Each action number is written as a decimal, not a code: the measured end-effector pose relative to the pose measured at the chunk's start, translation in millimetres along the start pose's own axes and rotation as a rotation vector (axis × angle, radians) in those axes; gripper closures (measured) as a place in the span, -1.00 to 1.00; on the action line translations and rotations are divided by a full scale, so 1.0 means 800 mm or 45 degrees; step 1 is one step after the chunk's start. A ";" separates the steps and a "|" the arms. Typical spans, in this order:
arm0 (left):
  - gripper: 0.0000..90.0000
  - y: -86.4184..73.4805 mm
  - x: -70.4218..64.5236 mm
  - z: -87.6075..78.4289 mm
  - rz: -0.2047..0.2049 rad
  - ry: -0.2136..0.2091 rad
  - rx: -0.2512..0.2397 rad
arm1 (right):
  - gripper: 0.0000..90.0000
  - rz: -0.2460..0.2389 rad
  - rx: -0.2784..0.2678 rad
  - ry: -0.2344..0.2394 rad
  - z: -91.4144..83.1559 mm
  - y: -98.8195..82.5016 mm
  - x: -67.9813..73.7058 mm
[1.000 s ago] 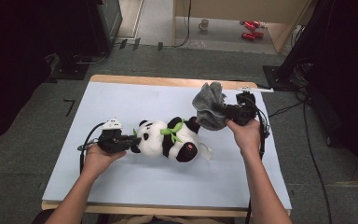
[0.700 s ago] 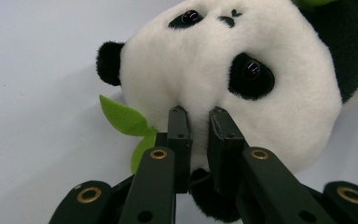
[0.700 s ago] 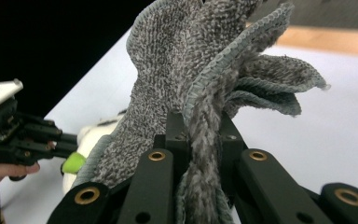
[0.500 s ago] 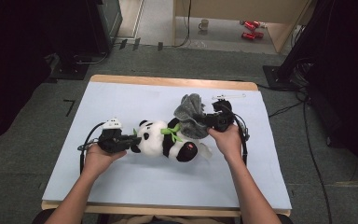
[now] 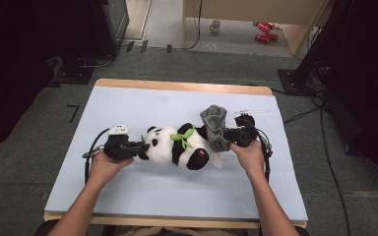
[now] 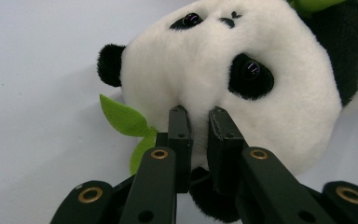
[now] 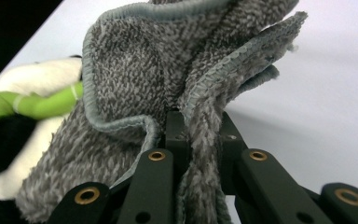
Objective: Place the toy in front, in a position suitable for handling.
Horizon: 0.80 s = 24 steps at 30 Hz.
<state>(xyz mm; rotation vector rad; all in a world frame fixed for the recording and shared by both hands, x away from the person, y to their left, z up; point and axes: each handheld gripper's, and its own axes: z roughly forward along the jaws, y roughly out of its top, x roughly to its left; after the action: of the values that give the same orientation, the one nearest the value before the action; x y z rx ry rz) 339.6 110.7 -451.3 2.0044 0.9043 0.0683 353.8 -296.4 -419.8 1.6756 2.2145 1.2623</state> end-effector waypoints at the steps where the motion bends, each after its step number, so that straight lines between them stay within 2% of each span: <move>1: 0.82 0.000 0.001 0.000 -0.005 -0.001 -0.001 | 0.80 0.005 0.006 -0.005 0.000 -0.002 -0.002; 4: 0.83 0.002 0.002 0.000 -0.018 -0.005 0.001 | 0.80 0.016 0.030 -0.029 -0.001 -0.008 -0.009; 8: 0.84 0.005 0.008 -0.002 -0.075 -0.035 -0.008 | 0.80 0.043 0.058 -0.065 -0.010 -0.013 -0.026; 10: 0.85 0.007 0.010 -0.002 -0.087 -0.039 -0.014 | 0.80 0.073 0.027 -0.057 -0.022 -0.014 -0.034; 12: 0.86 0.010 0.011 -0.002 -0.104 -0.038 -0.023 | 0.80 0.085 -0.001 -0.055 -0.034 -0.013 -0.034; 15: 0.87 0.013 0.013 0.000 -0.141 -0.032 -0.044 | 0.80 0.080 -0.052 -0.030 -0.053 -0.007 -0.026; 17: 0.88 0.015 0.014 0.002 -0.148 -0.027 -0.046 | 0.80 0.060 -0.078 -0.015 -0.064 -0.002 -0.017; 21: 0.88 0.017 0.017 0.004 -0.176 -0.029 -0.055 | 0.80 0.007 -0.110 0.030 -0.081 0.011 0.009; 24: 0.88 0.019 0.018 0.004 -0.173 -0.030 -0.052 | 0.80 -0.038 -0.130 0.065 -0.090 0.021 0.031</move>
<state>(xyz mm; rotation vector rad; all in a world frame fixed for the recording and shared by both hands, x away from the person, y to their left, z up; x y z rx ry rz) 359.8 112.2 -445.6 1.8972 1.0137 -0.0125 319.1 -314.1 -352.2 1.5858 2.1543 1.4003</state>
